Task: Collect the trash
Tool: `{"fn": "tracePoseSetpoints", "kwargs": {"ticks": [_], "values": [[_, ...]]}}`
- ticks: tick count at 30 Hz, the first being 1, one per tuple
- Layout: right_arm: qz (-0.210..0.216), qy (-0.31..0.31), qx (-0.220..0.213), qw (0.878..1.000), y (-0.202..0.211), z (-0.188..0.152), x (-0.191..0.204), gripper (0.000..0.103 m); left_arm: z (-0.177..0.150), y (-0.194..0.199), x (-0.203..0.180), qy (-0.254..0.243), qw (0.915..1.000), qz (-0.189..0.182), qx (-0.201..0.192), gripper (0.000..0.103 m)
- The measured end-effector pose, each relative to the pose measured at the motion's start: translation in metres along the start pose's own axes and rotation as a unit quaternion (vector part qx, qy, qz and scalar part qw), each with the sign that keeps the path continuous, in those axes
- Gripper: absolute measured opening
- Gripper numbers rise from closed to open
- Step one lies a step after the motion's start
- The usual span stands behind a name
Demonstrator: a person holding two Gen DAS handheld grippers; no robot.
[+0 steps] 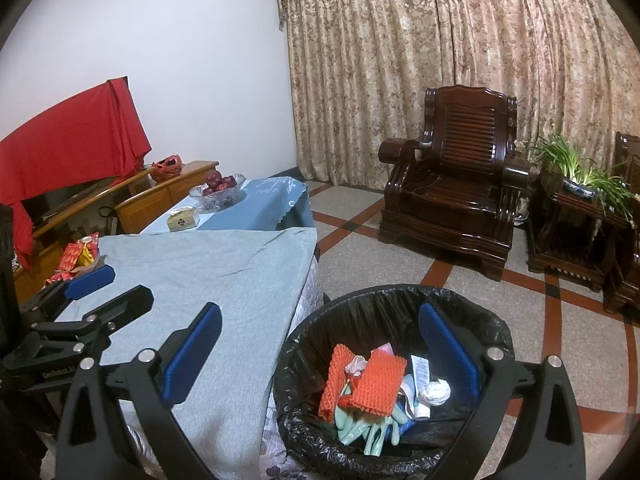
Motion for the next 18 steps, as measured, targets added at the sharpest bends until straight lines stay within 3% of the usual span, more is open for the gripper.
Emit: {"fn": "tracePoseSetpoints", "kwargs": {"ticks": [18], "values": [[0.0,0.0,0.0,1.0,0.0002,0.0006,0.0,0.097,0.0006,-0.0009,0.0009,0.0,1.0,0.001,0.0,0.094]]}}
Point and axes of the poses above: each gripper's, at about its wrist camera, not at the fingertips, and y roughly against the way its jaws point, x to its left, z to its top, the point moved 8 cm from there along -y, roughly the way its jaws point, and after that the axes turned 13 degrees about z, right-handed, at the moved point
